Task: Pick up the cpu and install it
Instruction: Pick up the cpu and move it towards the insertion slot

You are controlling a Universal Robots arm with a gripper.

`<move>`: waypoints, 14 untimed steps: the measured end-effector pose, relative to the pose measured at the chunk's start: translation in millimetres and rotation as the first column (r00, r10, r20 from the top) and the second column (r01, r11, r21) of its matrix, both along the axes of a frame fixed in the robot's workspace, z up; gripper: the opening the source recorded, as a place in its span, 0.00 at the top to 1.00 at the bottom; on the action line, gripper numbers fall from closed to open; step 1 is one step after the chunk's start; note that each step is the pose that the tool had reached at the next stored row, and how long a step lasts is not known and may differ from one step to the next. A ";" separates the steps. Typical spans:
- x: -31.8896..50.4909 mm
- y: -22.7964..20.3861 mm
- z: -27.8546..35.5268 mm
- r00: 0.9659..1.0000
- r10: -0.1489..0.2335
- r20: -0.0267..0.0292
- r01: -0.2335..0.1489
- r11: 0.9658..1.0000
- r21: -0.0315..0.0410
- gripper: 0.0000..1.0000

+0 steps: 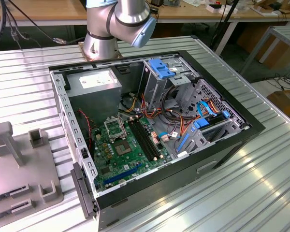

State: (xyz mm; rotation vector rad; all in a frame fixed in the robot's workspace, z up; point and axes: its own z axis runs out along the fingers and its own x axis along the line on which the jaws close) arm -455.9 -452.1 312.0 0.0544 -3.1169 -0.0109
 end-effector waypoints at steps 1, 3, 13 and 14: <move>0.0 0.0 0.5 1.000 0.000 0.000 0.000 1.000 0.000 0.53; 0.0 0.0 1.2 1.000 0.000 0.000 0.000 1.000 0.001 0.53; 0.1 0.0 3.3 1.000 0.000 -0.001 0.000 1.000 0.002 0.53; 0.1 0.0 3.7 1.000 0.000 -0.001 0.000 1.000 0.003 0.53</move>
